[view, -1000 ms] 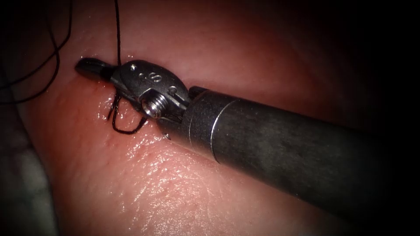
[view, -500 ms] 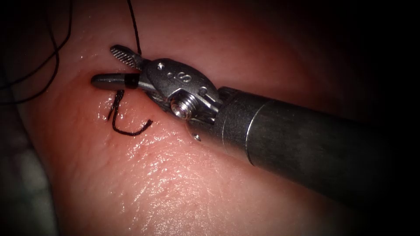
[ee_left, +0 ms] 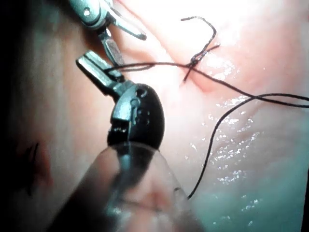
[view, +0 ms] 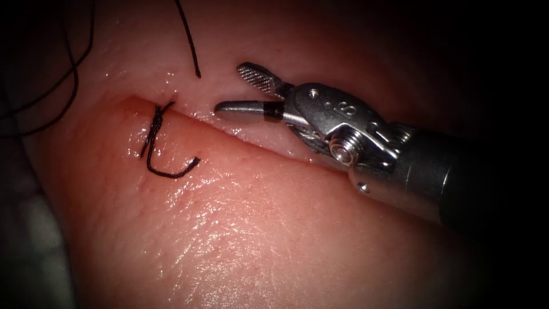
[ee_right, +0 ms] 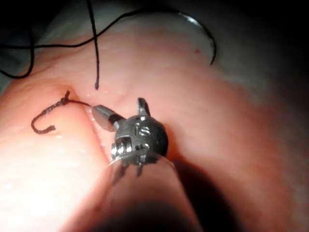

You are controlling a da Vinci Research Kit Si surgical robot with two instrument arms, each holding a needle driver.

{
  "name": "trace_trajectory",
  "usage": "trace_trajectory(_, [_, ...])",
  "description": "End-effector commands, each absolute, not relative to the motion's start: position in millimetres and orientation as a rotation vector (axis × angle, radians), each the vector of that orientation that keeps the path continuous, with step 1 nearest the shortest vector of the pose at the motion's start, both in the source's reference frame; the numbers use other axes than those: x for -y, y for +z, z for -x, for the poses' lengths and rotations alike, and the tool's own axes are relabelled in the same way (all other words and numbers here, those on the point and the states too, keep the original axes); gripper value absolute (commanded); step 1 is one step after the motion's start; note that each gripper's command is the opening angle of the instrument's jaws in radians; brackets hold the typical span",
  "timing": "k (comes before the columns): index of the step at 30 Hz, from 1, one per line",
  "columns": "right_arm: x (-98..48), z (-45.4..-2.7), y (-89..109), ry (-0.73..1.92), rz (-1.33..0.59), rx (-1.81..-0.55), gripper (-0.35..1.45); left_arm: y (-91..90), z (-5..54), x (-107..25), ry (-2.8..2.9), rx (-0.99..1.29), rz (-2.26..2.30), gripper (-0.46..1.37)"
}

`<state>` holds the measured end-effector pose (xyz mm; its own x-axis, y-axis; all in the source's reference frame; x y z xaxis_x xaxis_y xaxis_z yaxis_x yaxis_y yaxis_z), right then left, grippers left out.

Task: Wound Closure
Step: Cut the suture with the right gripper, then set down the cut suture end from the left tool Set down the cut suture end from the left tool

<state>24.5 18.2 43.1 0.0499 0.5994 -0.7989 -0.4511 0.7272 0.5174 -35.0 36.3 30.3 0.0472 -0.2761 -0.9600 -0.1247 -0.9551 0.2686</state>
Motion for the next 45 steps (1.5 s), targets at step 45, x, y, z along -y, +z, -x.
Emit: trace_trajectory(45, [-20.1,-15.9,43.4,0.859,-0.048,-1.231,1.05,32.8,57.2,-8.3,-2.058,0.166,-2.348,-0.35])
